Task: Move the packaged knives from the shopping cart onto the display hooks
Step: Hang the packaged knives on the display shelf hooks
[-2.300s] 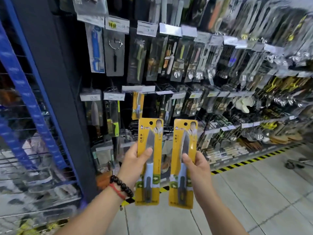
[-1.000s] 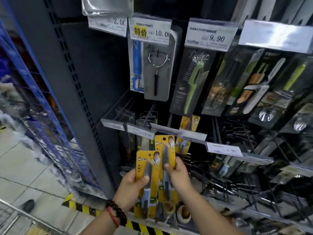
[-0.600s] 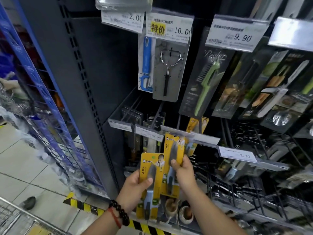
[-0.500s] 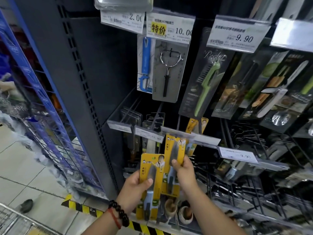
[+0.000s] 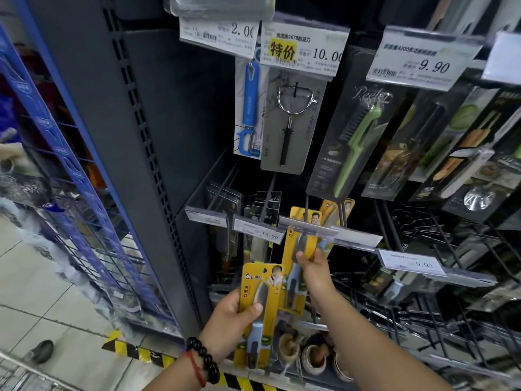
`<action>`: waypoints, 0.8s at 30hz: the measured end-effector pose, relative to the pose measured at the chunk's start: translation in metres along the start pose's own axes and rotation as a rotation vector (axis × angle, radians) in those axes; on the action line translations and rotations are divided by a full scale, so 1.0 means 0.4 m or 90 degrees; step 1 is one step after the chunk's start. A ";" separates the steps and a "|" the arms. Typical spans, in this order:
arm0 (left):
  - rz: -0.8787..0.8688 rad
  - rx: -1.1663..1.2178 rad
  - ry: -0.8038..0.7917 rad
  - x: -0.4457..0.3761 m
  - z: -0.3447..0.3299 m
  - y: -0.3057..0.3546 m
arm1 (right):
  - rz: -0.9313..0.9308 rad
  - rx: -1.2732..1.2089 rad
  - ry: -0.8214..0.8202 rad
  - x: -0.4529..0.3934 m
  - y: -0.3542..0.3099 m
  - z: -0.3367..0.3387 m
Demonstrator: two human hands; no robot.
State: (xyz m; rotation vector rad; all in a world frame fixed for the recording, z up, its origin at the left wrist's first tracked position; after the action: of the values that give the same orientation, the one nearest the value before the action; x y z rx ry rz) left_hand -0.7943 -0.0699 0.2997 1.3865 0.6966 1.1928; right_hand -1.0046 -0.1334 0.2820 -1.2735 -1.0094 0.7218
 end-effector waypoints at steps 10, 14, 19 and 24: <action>-0.006 -0.036 -0.039 -0.004 0.005 -0.013 | -0.111 0.014 0.051 -0.106 -0.002 0.021; -0.002 -0.038 -0.049 -0.016 -0.008 -0.009 | -0.133 -0.010 0.068 -0.081 0.051 0.065; 0.017 -0.036 -0.047 -0.037 -0.037 -0.006 | -0.216 -0.171 -0.038 0.053 0.131 0.066; 0.000 0.005 -0.061 -0.059 -0.074 -0.003 | -0.133 -0.198 -0.228 0.202 0.072 0.028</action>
State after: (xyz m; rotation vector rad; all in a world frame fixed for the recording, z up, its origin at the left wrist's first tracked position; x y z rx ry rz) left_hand -0.8287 -0.0807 0.2884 1.4394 0.6347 1.1172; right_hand -0.9787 -0.0514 0.2701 -1.3014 -1.5708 0.6600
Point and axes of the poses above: each hand's wrist, its own x-axis away from the middle knuckle, its own z-axis out of the back of the hand, y = z × x, the point moved 5 cm from there along -x, towards the middle knuckle, and after that the axes turned 9 degrees about -x, right-handed, at the moved point
